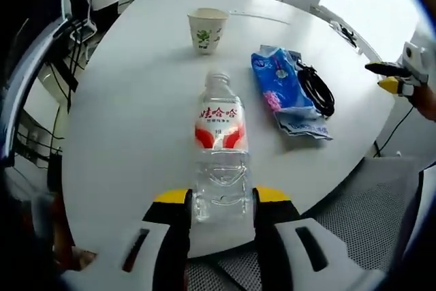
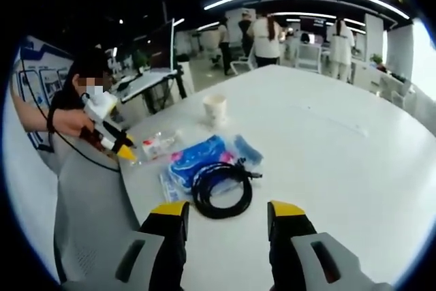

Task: Arrange the tabletop items into an orderly group along one side of the table until the central work area is clear of visible clutter.

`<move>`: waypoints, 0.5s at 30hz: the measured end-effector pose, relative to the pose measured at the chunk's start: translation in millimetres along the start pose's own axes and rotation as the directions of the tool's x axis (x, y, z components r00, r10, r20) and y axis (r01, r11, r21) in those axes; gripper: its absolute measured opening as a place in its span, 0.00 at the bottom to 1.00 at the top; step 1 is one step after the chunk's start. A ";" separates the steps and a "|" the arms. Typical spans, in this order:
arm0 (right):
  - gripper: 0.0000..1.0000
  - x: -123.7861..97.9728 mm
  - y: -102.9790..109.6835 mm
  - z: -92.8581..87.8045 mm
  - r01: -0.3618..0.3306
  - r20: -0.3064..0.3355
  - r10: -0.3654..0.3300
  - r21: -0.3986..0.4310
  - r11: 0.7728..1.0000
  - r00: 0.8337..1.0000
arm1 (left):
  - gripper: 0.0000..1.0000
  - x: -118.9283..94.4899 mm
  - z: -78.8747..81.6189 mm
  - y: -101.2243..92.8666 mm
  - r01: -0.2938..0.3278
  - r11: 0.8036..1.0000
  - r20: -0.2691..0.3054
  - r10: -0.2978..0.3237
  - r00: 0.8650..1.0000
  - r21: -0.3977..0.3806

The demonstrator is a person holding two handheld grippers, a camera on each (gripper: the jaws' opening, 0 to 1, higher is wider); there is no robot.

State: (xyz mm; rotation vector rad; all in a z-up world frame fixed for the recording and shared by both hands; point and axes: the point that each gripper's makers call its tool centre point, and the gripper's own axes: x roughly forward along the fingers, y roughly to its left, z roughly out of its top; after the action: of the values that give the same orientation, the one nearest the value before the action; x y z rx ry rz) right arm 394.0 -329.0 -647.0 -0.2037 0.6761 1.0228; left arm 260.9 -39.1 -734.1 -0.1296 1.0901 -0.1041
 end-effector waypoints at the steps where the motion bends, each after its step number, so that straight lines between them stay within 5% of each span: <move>1: 0.46 0.1 0.3 -0.7 0.000 0.000 0.000 0.001 1.000 1.000 | 0.35 -0.4 1.0 0.4 -0.001 1.000 0.002 0.001 1.000 -0.003; 15: 0.47 -9.1 0.3 -14.3 0.017 -0.005 -0.017 0.044 0.999 1.000 | 0.41 2.3 35.5 -3.7 0.032 0.997 0.019 -0.031 0.999 -0.072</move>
State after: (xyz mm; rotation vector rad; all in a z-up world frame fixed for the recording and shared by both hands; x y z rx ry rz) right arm 384.6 -341.9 -652.5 -0.1731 0.6994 0.9901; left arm 293.4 -41.2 -719.4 -0.2128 1.0748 -0.0917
